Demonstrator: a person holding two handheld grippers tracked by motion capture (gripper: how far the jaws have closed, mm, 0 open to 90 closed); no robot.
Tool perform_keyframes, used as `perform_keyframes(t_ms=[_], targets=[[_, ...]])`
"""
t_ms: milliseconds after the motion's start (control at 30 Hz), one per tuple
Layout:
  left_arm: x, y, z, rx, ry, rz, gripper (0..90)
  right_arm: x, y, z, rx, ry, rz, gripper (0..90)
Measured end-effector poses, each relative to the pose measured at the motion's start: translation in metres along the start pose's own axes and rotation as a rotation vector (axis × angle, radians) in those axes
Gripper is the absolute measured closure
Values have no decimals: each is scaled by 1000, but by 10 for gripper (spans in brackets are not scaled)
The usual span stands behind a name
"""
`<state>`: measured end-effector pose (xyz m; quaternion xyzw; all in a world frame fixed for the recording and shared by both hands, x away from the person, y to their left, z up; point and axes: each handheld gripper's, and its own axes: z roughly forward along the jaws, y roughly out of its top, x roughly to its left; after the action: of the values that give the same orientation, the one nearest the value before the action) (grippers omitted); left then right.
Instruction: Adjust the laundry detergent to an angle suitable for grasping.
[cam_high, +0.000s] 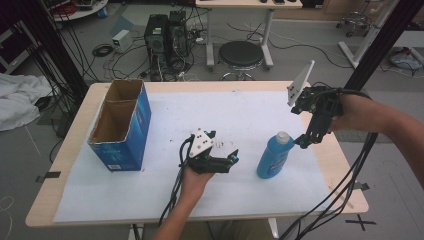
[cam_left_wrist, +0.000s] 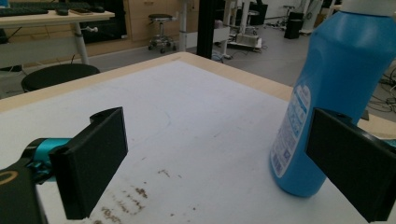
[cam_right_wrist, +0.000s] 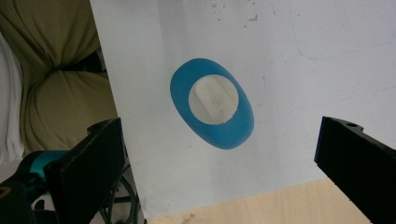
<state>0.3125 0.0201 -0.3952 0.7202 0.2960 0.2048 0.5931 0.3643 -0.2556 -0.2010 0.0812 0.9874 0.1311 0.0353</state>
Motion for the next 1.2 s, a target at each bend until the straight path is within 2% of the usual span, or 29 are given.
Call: perform_keyframes(t_ms=[100, 133, 233, 500, 833, 1200], targets=[[-6, -1, 4, 4, -16, 3, 59, 0, 0, 0, 0, 0, 4, 10], [-13, -2, 10, 14, -38, 9, 59, 0, 0, 0, 0, 1, 4, 10], [-22, -4, 16, 19, -57, 21, 59, 0, -2, 0, -3, 1, 7, 10], [-39, -8, 30, 28, -95, 25, 59, 2, -5, -1, 4, -1, 10, 10], [-50, -12, 42, 27, -143, 10, 59, 1, -6, -1, 4, -2, 3, 10], [-54, -13, 60, 27, -162, 1, 59, 1, -5, -2, 2, -5, 7, 10]])
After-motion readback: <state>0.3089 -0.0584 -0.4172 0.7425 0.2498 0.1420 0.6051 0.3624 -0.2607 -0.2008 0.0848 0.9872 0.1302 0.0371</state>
